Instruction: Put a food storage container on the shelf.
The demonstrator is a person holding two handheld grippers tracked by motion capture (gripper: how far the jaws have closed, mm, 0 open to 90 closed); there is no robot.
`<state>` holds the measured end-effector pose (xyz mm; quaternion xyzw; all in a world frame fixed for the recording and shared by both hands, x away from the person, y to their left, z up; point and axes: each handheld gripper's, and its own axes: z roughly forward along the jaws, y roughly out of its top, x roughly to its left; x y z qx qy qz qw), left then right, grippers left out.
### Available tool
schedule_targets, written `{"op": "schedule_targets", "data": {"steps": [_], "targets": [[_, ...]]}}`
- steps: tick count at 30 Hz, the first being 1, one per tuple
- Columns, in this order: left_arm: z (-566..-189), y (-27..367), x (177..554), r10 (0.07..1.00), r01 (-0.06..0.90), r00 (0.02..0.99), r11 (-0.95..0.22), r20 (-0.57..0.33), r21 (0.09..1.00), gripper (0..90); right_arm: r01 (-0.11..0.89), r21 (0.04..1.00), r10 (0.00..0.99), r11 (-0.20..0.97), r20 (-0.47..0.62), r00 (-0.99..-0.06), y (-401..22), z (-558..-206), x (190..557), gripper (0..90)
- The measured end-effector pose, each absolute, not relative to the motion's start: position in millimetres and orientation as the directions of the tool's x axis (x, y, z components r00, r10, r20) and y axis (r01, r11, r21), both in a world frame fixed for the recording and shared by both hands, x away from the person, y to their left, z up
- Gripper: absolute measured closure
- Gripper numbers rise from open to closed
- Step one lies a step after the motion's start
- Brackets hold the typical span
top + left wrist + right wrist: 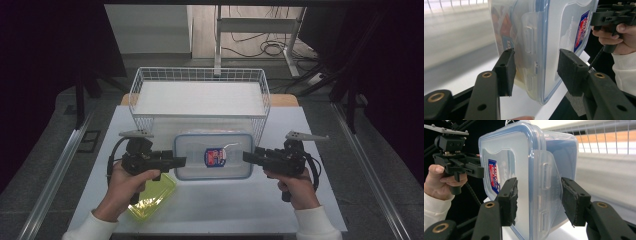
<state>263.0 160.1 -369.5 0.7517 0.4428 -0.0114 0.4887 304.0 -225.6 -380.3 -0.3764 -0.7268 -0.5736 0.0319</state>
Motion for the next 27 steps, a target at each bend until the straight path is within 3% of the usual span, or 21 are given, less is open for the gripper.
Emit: {"op": "schedule_targets", "data": {"steps": [27], "targets": [[-306, 206, 348, 0.632, 0.635, 0.637, -0.104, -0.442, 0.766, 49.3, 0.52, 0.85, 0.54, 0.085, 0.399, -0.741, -178, -293, 387, 49.0]]}}
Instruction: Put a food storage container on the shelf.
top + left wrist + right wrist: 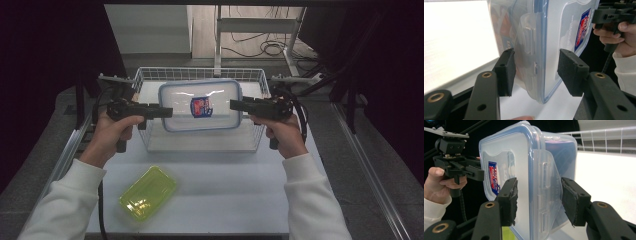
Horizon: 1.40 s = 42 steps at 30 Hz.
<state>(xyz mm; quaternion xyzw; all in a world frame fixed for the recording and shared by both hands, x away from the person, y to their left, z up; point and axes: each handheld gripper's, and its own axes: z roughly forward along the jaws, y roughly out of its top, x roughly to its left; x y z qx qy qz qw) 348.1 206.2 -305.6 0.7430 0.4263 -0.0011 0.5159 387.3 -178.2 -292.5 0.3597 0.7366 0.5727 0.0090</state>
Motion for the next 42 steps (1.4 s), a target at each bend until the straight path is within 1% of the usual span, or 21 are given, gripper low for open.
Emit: {"op": "schedule_targets", "data": {"steps": [2, 7, 18, 24, 25, 29, 31, 34, 35, 40, 42], "targets": [[-302, 208, 352, 0.639, 0.631, 0.638, -0.113, -0.43, 0.768, 49.3, 0.525, 0.847, 0.537, 0.084, 0.405, -0.74, -176, -289, 394, 48.9], [-300, 213, 371, 0.642, 0.651, 0.624, -0.112, -0.446, 0.751, 48.9, 0.541, 0.837, 0.542, 0.084, 0.416, -0.73, -171, -288, 408, 48.9], [-305, 214, 403, 0.633, 0.682, 0.614, -0.126, -0.472, 0.72, 48.8, 0.586, 0.808, 0.557, 0.053, 0.463, -0.689, -170, -300, 433, 48.9], [-307, 220, 414, 0.623, 0.691, 0.602, -0.093, -0.5, 0.716, 49.4, 0.604, 0.795, 0.551, 0.052, 0.482, -0.681, -167, -306, 442, 48.7], [-307, 219, 416, 0.628, 0.694, 0.595, -0.088, -0.501, 0.714, 49.3, 0.622, 0.782, 0.546, 0.037, 0.505, -0.668, -168, -307, 445, 48.6], [-308, 218, 419, 0.631, 0.699, 0.58, -0.059, -0.516, 0.713, 48.9, 0.628, 0.778, 0.545, 0.023, 0.517, -0.66, -169, -308, 449, 48.4], [-310, 216, 422, 0.636, 0.701, 0.561, -0.024, -0.53, 0.713, 48.0, 0.631, 0.776, 0.558, 0.013, 0.518, -0.648, -168, -308, 452, 48.0], [-310, 215, 424, 0.637, 0.703, 0.555, -0.015, -0.535, 0.711, 47.7, 0.636, 0.772, 0.572, 0.01, 0.517, -0.637, -168, -307, 453, 47.5], [-311, 213, 425, 0.637, 0.706, 0.548, -0.005, -0.542, 0.708, 47.4, 0.634, 0.773, 0.592, -0.004, 0.513, -0.622, -167, -306, 454, 47.2], [-315, 213, 431, 0.632, 0.714, 0.526, 0.037, -0.57, 0.699, 44.3, 0.652, 0.757, 0.621, -0.039, 0.529, -0.578, -165, -305, 457, 46.7], [-317, 210, 434, 0.635, 0.714, 0.515, 0.053, -0.575, 0.698, 42.3, 0.653, 0.757, 0.636, -0.035, 0.521, -0.569, -164, -304, 457, 45.9]]}}
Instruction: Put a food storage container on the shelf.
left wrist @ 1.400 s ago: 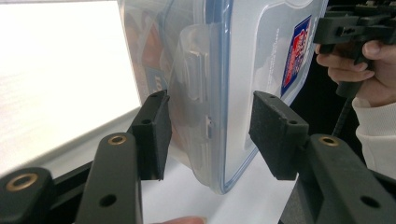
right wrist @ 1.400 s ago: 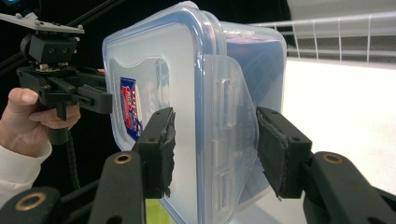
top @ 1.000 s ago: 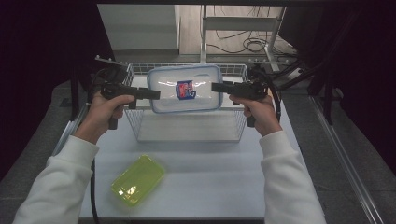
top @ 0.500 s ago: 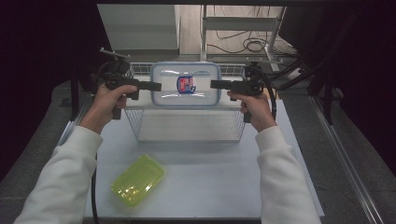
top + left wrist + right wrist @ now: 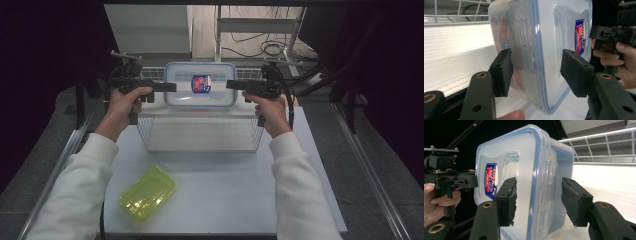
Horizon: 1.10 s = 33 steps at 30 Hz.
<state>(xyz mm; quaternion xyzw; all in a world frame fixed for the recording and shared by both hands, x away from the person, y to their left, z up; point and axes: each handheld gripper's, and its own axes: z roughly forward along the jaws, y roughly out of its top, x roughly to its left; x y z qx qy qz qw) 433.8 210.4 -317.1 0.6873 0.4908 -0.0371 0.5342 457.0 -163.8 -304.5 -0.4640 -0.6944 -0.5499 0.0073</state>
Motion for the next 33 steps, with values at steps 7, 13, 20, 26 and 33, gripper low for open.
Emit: {"op": "schedule_targets", "data": {"steps": [7, 13, 20, 26, 33], "targets": [[-331, 203, 444, 0.598, 0.766, 0.501, 0.028, -0.625, 0.642, 19.2, 0.672, 0.738, 0.693, -0.065, 0.518, -0.502, -163, -308, 457, 45.5], [-325, 207, 438, 0.652, 0.714, 0.506, 0.051, -0.565, 0.698, 13.5, 0.633, 0.772, 0.694, -0.059, 0.488, -0.53, -167, -310, 447, 45.7], [-313, 211, 418, 0.722, 0.67, 0.509, 0.011, -0.469, 0.743, 13.7, 0.58, 0.814, 0.693, 0.004, 0.416, -0.588, -177, -311, 433, 46.4], [-308, 213, 391, 0.737, 0.62, 0.538, -0.018, -0.409, 0.784, 24.6, 0.561, 0.822, 0.692, 0.097, 0.349, -0.632, -180, -312, 423, 57.0], [-323, 204, 362, 0.667, 0.606, 0.624, -0.083, -0.407, 0.791, 80.0, 0.554, 0.822, 0.659, 0.13, 0.345, -0.668, -181, -322, 410, 59.6]]}}
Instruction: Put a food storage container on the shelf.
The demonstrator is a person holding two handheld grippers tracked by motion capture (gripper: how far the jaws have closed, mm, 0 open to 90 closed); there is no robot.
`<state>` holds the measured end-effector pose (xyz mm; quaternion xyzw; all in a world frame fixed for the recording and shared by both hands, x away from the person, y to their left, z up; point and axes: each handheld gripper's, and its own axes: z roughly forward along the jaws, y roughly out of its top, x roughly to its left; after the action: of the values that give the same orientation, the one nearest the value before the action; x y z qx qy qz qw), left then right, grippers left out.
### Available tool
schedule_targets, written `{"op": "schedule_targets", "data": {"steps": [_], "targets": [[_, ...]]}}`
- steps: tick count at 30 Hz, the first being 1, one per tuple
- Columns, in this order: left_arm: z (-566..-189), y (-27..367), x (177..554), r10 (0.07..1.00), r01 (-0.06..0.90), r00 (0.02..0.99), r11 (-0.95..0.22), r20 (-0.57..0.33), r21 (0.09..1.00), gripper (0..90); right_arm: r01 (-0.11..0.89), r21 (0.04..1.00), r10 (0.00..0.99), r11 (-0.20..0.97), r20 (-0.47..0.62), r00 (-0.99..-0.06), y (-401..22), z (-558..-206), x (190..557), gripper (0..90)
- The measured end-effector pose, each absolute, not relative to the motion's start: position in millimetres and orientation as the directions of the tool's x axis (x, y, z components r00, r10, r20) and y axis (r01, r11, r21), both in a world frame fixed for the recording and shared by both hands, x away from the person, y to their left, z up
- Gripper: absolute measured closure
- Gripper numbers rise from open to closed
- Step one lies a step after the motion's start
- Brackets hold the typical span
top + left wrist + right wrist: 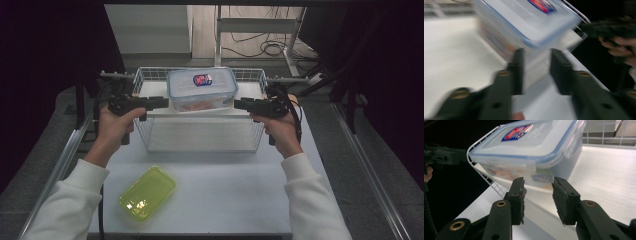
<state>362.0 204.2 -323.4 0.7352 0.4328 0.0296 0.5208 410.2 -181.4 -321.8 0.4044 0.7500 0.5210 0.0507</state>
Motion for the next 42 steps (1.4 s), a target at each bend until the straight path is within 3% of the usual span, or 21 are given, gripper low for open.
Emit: {"op": "schedule_targets", "data": {"steps": [2, 9, 19, 28, 32, 35, 42], "targets": [[-331, 191, 365, 0.67, 0.606, 0.641, -0.142, -0.374, 0.783, 84.6, 0.561, 0.818, 0.657, 0.132, 0.351, -0.667, -183, -327, 407, 56.4], [-344, 178, 388, 0.683, 0.643, 0.611, -0.132, -0.401, 0.755, 89.5, 0.561, 0.815, 0.643, 0.144, 0.354, -0.679, -185, -338, 400, 50.7], [-346, 184, 398, 0.689, 0.661, 0.583, -0.093, -0.431, 0.745, 89.9, 0.566, 0.812, 0.629, 0.144, 0.366, -0.686, -188, -346, 395, 48.7], [-343, 185, 382, 0.683, 0.649, 0.598, -0.104, -0.42, 0.754, 88.9, 0.566, 0.811, 0.624, 0.15, 0.367, -0.69, -188, -350, 387, 44.4], [-343, 187, 359, 0.681, 0.634, 0.609, -0.109, -0.407, 0.766, 82.2, 0.556, 0.814, 0.631, 0.168, 0.345, -0.695, -190, -356, 378, 42.4], [-344, 186, 344, 0.697, 0.62, 0.612, -0.13, -0.373, 0.774, 67.6, 0.552, 0.818, 0.63, 0.161, 0.345, -0.696, -196, -361, 370, 39.9], [-369, 193, 295, 0.726, 0.61, 0.602, -0.149, -0.333, 0.778, 48.0, 0.523, 0.836, 0.62, 0.166, 0.324, -0.715, -208, -381, 342, 36.3]]}}
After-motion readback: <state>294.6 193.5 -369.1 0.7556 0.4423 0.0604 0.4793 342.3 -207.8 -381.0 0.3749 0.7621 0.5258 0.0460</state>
